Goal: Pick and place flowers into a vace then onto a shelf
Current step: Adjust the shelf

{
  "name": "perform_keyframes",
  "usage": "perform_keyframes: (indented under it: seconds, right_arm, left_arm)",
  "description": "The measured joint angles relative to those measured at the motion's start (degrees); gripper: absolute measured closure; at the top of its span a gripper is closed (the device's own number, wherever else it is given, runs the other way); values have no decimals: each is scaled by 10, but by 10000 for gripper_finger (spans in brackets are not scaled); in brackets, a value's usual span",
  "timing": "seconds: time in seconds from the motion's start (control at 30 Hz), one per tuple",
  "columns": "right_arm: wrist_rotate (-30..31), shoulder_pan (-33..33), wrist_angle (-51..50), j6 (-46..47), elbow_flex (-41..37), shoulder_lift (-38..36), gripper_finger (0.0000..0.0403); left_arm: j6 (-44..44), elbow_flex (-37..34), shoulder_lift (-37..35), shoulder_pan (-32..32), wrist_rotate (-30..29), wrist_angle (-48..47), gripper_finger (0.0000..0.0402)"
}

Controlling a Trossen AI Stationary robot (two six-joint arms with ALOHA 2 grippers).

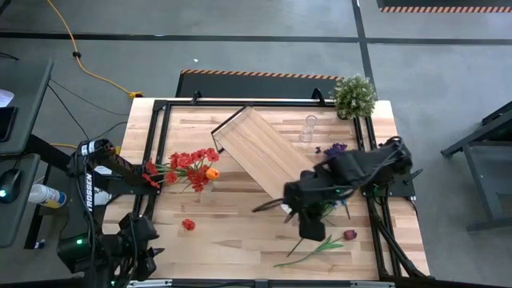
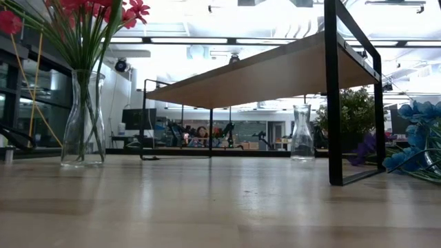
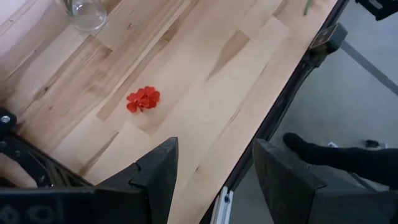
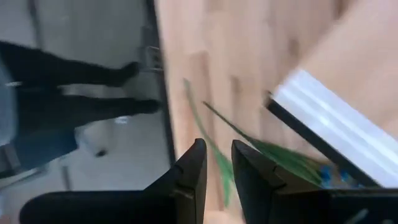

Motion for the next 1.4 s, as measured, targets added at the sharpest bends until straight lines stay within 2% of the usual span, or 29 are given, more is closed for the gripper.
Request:
perform_keyframes:
  seconds: [0.17,0.4,0.63,0.93,1.17,1.4]
  right_arm:
    - [65,37,2,45,-1,-10,336]
    - [129,83,1,114,-82,-15,336]
    - [143,104,1,199,-225,-16,336]
    - [97,130,0,293,-359,-42,336]
    - [105,171,9,371,-375,-43,336]
    - [215,200,2,494,-374,-43,336]
  left_arm:
    - [8,0,0,1,-12,0,163]
    - [9,0,0,1,-12,2,163]
    - [13,0,0,1,-12,2,163]
    - [13,-1,0,1,-12,2,163]
    - [24,-1,0,1,-12,1,163]
    - [24,-1,0,1,-12,0,163]
